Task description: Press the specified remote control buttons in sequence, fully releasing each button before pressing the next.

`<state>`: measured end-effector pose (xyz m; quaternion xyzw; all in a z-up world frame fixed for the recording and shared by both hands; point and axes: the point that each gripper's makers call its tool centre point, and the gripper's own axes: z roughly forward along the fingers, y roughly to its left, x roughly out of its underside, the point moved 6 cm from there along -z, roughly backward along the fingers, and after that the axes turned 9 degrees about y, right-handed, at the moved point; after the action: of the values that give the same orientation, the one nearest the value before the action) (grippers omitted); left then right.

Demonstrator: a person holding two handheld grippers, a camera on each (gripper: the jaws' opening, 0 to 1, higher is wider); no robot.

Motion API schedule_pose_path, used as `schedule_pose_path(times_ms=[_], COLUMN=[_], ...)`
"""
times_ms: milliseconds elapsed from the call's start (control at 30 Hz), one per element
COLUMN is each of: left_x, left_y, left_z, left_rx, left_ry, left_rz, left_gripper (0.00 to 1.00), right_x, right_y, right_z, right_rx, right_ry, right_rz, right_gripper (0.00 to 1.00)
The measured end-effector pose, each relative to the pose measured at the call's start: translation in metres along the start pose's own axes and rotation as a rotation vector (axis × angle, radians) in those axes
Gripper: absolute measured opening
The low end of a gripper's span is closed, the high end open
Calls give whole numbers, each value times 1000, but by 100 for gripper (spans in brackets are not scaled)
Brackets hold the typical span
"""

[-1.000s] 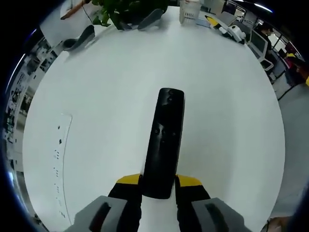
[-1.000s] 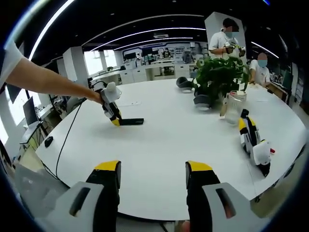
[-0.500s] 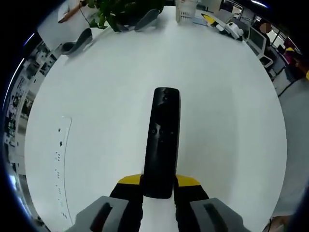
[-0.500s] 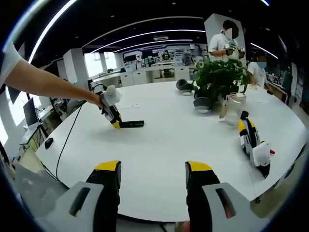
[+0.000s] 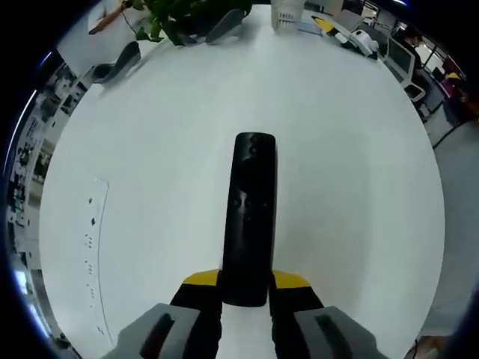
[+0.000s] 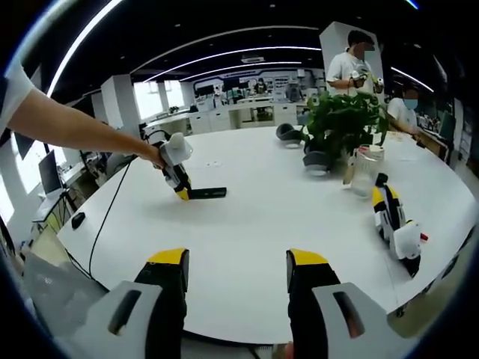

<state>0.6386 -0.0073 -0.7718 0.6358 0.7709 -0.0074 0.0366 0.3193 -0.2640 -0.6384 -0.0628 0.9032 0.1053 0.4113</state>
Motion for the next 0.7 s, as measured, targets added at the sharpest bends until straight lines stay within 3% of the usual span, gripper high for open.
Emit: schedule_pose_path(times_ms=[700], left_x=[0], left_y=[-30], left_z=[-1], left_rx=[0], left_ry=[21], left_rz=[12], left_gripper=[23], right_x=[-2], right_y=[1], right_z=[-1], right_rx=[-16], right_ry=[-12], right_rz=[-2], right_gripper=[55])
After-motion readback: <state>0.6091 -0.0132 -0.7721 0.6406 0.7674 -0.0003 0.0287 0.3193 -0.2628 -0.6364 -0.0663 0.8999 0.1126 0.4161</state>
